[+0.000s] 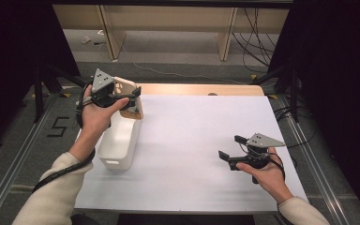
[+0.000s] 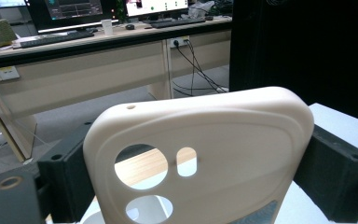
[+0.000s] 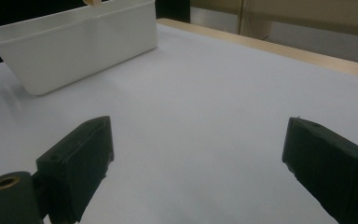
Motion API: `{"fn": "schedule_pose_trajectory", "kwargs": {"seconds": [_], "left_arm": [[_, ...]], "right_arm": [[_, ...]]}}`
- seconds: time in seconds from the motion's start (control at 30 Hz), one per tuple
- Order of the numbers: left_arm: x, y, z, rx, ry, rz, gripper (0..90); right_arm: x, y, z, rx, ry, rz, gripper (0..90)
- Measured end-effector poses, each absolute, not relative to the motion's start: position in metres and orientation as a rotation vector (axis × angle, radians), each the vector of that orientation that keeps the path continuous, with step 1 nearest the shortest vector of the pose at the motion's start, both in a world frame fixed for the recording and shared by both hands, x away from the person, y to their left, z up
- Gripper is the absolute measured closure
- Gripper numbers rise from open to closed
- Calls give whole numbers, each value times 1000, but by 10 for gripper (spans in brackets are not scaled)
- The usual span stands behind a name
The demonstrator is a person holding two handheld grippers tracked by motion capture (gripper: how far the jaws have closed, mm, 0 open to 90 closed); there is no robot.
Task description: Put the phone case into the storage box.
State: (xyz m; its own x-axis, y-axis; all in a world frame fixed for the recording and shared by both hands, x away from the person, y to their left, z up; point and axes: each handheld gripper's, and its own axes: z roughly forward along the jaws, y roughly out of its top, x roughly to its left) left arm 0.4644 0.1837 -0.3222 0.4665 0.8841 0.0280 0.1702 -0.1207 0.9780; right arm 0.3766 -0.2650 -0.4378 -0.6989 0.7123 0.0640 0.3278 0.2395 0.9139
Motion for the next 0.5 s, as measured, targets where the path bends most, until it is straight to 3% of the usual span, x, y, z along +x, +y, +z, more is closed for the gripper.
{"fn": "schedule_pose_trajectory", "kwargs": {"seconds": [0.5], "left_arm": [[471, 188, -324, 1586, 950, 800, 103]], "right_arm": [[377, -265, -438, 955, 2153, 1452, 95]]}}
